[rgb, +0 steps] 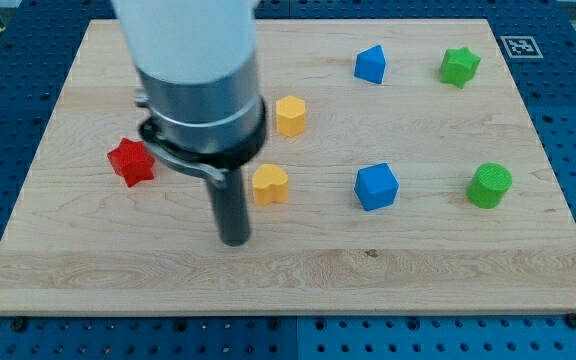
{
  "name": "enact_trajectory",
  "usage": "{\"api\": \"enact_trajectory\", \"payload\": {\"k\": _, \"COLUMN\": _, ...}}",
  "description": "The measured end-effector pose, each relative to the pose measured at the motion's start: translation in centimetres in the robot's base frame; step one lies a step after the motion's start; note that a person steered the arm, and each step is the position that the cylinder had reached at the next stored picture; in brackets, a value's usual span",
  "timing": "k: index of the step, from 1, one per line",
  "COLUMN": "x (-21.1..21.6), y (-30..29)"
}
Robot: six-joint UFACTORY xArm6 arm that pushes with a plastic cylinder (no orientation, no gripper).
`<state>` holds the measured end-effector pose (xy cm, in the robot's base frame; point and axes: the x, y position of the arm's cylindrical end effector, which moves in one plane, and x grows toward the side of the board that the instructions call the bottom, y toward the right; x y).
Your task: Move the yellow heart to the right of the yellow hexagon
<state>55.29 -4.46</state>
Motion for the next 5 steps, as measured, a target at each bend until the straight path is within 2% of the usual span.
{"api": "enact_trajectory", "payload": {"k": 1, "x": -6.2, "y": 2.6}}
{"api": "enact_trajectory", "payload": {"k": 2, "x": -8.5, "y": 2.6}}
{"api": "enact_trajectory", "payload": {"k": 3, "x": -3.9, "y": 1.6}}
{"api": "enact_trajectory", "payload": {"k": 4, "x": -2.5, "y": -3.2}}
{"api": "enact_trajectory", "payload": {"k": 5, "x": -6.7, "y": -4.4}}
